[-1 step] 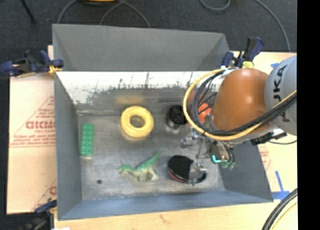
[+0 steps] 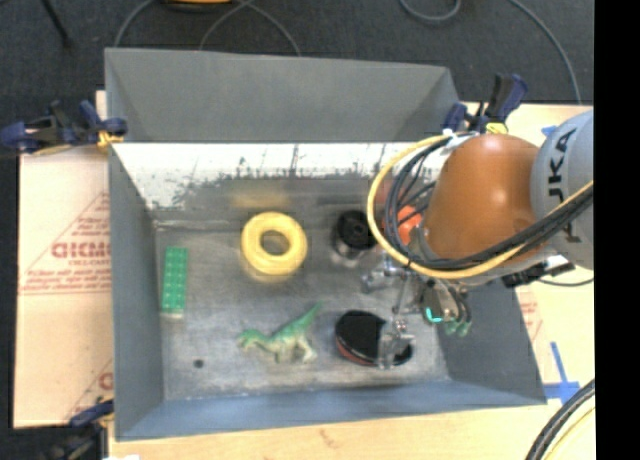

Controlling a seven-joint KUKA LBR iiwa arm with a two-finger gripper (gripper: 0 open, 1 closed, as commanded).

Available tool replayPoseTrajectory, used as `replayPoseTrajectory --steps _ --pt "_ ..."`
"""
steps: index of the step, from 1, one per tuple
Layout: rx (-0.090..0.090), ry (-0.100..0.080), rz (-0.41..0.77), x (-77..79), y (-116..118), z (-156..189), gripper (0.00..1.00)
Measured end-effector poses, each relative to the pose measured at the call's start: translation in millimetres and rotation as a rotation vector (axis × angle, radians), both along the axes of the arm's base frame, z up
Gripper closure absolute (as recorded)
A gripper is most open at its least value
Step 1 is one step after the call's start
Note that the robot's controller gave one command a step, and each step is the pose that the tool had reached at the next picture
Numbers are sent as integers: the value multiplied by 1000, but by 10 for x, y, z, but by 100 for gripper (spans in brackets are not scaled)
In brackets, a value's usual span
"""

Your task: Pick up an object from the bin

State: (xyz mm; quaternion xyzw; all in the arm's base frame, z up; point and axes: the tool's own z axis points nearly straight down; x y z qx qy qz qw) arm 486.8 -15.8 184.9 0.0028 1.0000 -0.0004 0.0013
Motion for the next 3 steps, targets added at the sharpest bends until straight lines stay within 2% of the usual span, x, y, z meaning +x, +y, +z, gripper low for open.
replayPoseTrajectory --steps 1,2,3 --pt "0 -9 -2 -1 3 -453 0" --pt "1 -5 82 347 -154 -1095 100" --pt "1 -5 82 346 -154 -1094 100"
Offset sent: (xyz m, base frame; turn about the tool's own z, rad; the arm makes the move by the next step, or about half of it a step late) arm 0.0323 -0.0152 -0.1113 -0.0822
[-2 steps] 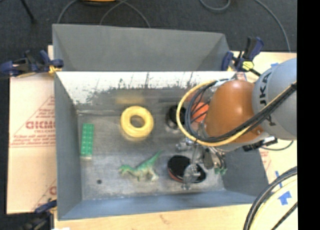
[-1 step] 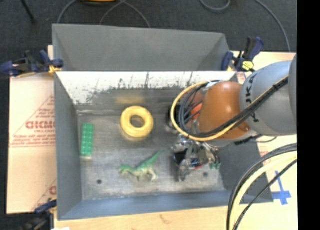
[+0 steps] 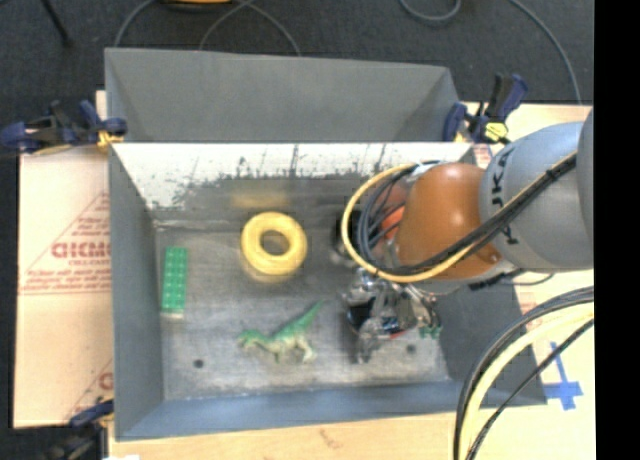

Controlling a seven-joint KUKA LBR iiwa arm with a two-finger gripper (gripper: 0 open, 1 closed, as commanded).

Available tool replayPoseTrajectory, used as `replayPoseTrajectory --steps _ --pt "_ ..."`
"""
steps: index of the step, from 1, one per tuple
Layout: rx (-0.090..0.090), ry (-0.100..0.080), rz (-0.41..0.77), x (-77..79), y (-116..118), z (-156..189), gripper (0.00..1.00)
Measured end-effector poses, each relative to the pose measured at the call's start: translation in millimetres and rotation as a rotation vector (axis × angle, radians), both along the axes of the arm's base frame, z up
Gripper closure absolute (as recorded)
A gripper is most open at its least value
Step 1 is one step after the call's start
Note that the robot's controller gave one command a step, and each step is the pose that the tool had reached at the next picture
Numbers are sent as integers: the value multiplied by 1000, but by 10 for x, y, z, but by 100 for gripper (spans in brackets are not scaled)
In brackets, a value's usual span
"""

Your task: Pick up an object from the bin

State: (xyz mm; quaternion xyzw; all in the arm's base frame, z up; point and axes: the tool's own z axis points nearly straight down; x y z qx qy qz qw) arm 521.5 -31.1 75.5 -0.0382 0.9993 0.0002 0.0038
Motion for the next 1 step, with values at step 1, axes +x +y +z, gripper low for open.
replayPoseTrajectory --steps 1 --pt "0 5 -70 127 15 965 100"
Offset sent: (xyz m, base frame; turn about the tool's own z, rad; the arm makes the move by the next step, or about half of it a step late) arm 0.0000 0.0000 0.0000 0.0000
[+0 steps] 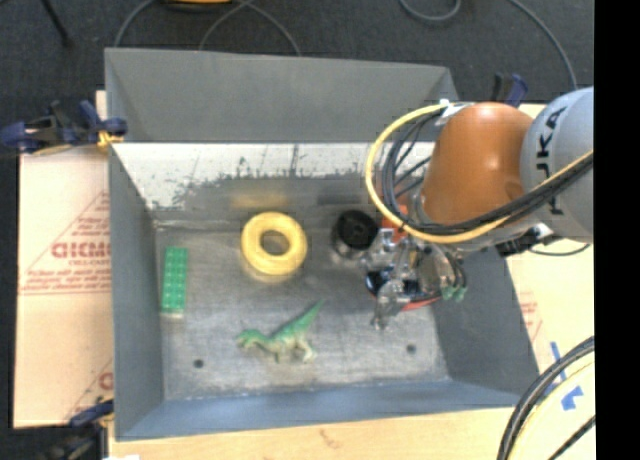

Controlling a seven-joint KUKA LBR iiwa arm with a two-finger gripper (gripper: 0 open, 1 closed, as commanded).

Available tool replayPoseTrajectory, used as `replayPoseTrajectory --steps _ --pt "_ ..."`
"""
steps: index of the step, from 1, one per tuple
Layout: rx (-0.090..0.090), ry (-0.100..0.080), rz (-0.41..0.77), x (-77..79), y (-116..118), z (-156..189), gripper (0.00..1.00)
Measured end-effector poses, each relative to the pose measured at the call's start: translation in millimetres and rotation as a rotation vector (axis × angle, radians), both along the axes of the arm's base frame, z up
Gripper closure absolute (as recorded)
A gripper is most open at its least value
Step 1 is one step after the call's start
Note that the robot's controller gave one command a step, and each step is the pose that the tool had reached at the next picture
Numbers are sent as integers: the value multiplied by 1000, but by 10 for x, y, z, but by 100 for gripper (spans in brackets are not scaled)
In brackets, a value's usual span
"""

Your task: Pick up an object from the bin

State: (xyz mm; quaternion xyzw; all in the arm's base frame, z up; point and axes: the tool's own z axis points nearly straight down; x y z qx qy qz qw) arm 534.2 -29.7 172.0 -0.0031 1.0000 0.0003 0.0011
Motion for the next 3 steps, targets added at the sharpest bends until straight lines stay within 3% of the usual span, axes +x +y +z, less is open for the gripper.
replayPoseTrajectory --steps 1,3 --pt "0 0 0 0 0 0 100" --pt "-1 -4 -9 44 -11 433 100"
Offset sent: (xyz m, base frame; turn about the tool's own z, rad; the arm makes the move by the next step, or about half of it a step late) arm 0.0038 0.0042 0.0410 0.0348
